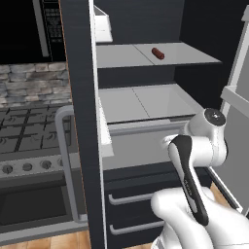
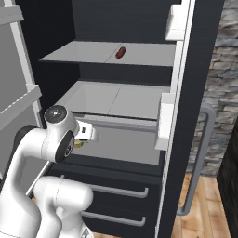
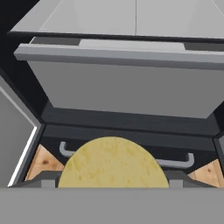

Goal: Retrieve the sausage and cheese from the fridge and place them on the cutting board on the counter.

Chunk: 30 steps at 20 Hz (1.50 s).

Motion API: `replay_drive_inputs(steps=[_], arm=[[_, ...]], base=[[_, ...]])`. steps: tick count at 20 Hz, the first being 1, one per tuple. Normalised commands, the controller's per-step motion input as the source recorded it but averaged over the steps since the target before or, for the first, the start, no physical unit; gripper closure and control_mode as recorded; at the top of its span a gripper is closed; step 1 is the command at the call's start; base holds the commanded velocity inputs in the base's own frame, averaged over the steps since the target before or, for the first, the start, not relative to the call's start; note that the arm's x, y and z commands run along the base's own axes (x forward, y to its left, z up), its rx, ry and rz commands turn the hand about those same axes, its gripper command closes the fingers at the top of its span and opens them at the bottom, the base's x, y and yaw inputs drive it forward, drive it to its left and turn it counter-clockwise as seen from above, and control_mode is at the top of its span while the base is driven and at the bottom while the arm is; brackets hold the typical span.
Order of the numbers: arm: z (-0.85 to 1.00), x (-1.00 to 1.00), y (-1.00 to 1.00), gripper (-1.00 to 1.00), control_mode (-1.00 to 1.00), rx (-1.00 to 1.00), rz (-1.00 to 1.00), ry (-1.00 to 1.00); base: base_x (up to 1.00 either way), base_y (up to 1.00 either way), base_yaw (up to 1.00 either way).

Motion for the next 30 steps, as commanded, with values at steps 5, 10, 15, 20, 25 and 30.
replay_drive_inputs(steps=[5,10,15,20,25,30], arm=[[0.00,0.00,0.00,1.00,1.00,0.00,0.00,0.00],[0.00,0.00,0.00,1.00,1.00,0.00,0.00,0.00],[0.00,0.00,0.00,1.00,1.00,0.00,0.00,0.00],[0.00,0.00,0.00,1.00,1.00,0.00,0.00,0.00],[0.00,0.00,0.00,1.00,1.00,0.00,0.00,0.00],[0.00,0.00,0.00,1.00,1.00,0.00,0.00,0.00]], base=[[-0.19,0.00,0.01],[-0.84,-0.05,0.00],[-0.68,0.05,0.00],[-0.43,0.16,0.00],[-0.31,0.16,0.52],[-0.06,0.01,1.00]])
